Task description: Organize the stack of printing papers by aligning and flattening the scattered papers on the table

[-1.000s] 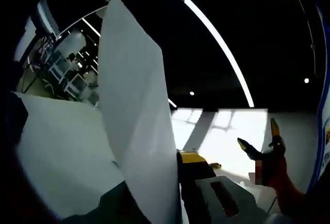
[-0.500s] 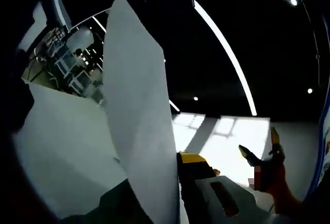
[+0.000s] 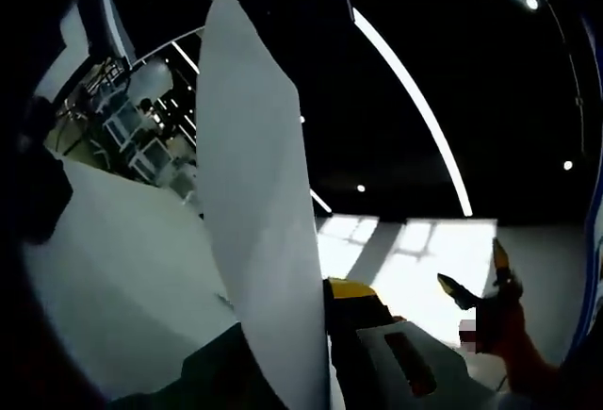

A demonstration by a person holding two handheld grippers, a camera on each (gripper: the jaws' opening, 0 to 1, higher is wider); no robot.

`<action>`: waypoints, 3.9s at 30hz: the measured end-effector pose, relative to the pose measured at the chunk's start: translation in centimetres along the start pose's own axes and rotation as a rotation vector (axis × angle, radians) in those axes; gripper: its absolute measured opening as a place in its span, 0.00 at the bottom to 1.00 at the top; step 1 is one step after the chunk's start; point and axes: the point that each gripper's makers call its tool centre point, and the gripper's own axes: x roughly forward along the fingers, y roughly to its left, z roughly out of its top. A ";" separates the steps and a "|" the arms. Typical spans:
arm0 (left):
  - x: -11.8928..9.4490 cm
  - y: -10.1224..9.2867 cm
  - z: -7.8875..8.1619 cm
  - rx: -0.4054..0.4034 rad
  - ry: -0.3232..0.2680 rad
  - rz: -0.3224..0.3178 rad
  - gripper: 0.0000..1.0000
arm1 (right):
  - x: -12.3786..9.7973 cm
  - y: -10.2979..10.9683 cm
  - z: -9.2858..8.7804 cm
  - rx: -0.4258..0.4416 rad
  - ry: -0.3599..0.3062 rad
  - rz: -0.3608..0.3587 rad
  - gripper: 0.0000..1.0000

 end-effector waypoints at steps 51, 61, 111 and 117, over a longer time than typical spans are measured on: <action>-0.2 0.4 -0.1 -0.021 0.000 0.016 0.06 | -3.4 -9.1 -7.1 -0.037 0.148 -0.316 0.90; -0.2 0.4 0.0 -0.026 0.000 0.013 0.06 | -4.1 -10.7 -8.6 -0.077 0.208 -0.371 0.90; -0.2 0.1 0.0 -0.039 0.002 0.000 0.06 | -5.0 -14.4 -20.3 -0.362 0.641 -0.458 0.81; -0.2 -0.1 -0.1 -0.039 0.003 -0.002 0.06 | -5.2 -14.6 -20.5 -0.345 0.661 -0.460 0.79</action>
